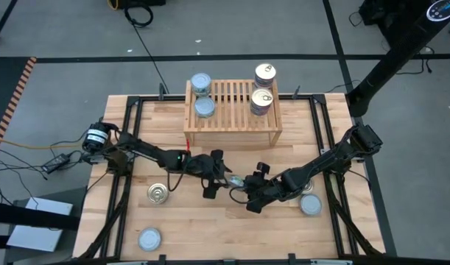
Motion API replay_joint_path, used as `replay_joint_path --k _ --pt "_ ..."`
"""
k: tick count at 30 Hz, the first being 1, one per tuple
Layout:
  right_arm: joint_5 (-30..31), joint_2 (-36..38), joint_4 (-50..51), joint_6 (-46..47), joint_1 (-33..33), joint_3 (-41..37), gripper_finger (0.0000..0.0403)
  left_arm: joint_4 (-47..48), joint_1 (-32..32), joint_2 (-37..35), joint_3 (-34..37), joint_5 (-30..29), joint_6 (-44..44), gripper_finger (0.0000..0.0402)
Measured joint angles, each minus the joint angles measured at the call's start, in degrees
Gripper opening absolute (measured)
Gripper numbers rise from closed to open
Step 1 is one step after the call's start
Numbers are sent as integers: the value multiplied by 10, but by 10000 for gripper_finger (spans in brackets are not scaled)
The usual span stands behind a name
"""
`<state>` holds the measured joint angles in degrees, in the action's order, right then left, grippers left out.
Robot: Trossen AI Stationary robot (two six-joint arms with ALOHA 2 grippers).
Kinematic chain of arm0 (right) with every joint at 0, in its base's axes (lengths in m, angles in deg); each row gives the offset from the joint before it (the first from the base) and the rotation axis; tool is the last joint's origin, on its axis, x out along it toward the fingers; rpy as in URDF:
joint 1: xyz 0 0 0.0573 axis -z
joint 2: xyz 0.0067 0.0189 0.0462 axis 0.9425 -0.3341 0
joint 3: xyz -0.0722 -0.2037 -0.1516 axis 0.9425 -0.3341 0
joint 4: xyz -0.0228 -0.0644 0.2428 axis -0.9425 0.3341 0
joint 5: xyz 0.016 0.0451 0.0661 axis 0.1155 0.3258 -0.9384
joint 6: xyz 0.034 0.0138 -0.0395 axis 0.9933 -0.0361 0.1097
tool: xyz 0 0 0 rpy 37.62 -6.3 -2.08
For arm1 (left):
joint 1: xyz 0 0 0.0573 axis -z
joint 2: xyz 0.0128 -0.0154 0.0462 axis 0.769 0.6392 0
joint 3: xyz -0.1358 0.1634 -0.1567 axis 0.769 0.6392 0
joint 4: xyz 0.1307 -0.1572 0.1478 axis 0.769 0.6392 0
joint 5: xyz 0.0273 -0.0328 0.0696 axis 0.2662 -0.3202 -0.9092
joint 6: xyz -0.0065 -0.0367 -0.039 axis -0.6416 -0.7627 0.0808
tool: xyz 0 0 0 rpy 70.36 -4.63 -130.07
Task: Stack canned seafood by type on shelf
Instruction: Stack the green tuna can on top of the other green tuna can on the shelf
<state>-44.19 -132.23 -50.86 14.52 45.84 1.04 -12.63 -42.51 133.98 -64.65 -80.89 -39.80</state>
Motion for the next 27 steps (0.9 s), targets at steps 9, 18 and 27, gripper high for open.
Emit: replay_joint_path --k 9,18,27 --pt "0 0 -4 -5 0 0 200 -9 -3 0 0 20 34 254" --pt "-2 0 -13 -13 0 0 201 21 -3 27 -41 31 56 254" --pt "-6 -1 -14 -16 0 0 200 203 -3 83 -165 22 84 253"
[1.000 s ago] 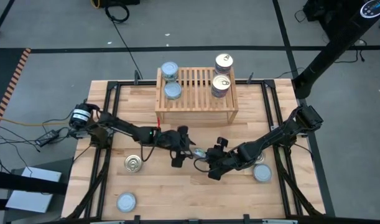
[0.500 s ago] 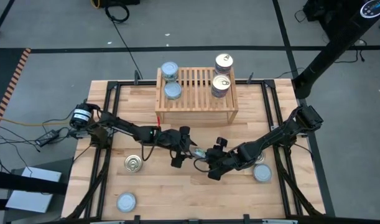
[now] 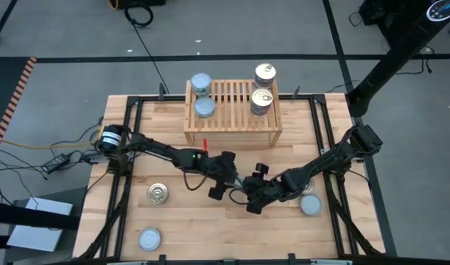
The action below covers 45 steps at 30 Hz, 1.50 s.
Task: Stack canned seafood by type on shelf
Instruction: Stack the green tuna can on top of the other green tuna can on the shelf
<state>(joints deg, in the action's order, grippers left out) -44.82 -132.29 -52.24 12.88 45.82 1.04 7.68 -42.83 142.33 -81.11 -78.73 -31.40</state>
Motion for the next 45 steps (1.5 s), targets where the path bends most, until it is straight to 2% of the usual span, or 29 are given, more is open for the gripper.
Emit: replay_joint_path --k 4,15,22,30,35,39,42,45 --pt "0 0 0 -3 0 0 200 21 0 0 -15 0 0 235" --pt "0 0 2 -4 0 0 201 41 0 0 -20 -4 -1 140" --pt "0 1 19 -4 -4 0 200 74 1 -24 -20 -39 -6 140" --pt "14 27 38 -1 -24 0 200 116 -7 -130 -19 -63 -71 140" --pt "23 33 32 -1 -31 0 201 117 -46 -218 -20 -120 -171 140" --pt "23 33 33 0 -31 0 200 126 -103 -284 -20 -164 -228 140" --pt "23 33 31 0 -31 0 200 146 -165 -315 -20 -160 -248 139" --pt "23 33 32 0 -31 0 201 167 -229 -325 -20 -132 -263 139"
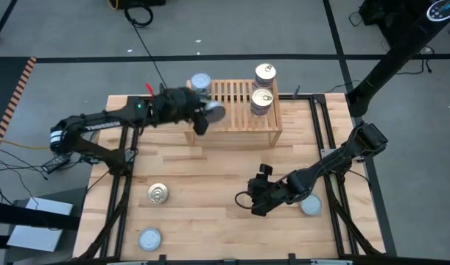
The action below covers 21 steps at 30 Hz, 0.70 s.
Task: Stack canned seafood by type on shelf
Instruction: Stack the green tuna can on top of the other green tuna can on the shelf
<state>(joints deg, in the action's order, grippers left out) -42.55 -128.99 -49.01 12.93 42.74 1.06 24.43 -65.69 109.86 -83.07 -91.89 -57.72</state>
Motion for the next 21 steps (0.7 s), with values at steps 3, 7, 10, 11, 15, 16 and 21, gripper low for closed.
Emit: replay_joint_path --k 3,7,10,11,15,16,21 --pt "0 0 0 0 0 0 199 3 -58 0 1 49 -12 139" --pt "0 0 1 0 0 0 201 -9 -114 0 14 104 -36 139" --pt "0 0 1 -1 0 0 200 2 -144 0 18 139 -49 139" --pt "0 0 1 -2 0 0 200 0 -151 0 22 146 -52 139" --pt "0 0 1 -3 0 0 200 -24 -166 -2 42 168 -64 139" --pt "0 0 1 -3 0 0 201 -26 -166 -2 44 169 -62 139" --pt "0 0 0 -1 0 0 200 -30 -164 -2 45 170 -37 162"
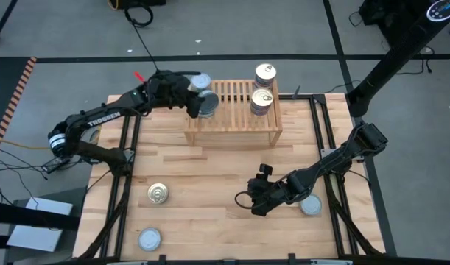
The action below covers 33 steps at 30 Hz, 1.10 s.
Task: Stack canned seafood by type on shelf
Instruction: Stack the green tuna can on top of the other green tuna can on the shelf
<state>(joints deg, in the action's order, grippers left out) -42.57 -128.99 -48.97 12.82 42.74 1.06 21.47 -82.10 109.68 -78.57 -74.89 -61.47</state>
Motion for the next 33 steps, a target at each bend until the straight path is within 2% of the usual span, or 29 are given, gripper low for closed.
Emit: replay_joint_path --k 5,10,14,26,30,33 --pt "0 0 0 -1 0 0 201 18 1 5 5 -3 6 227" --pt "0 0 0 -1 0 0 200 22 0 3 3 -23 18 252" --pt "0 0 0 -1 0 0 201 14 0 -4 3 -25 27 255" --pt "0 0 -2 -3 0 0 199 34 2 -51 2 -82 85 256" --pt "0 0 -2 -12 2 0 199 34 29 -56 2 -47 133 241" --pt "0 0 -2 -13 4 0 189 35 68 -47 2 -16 164 208"
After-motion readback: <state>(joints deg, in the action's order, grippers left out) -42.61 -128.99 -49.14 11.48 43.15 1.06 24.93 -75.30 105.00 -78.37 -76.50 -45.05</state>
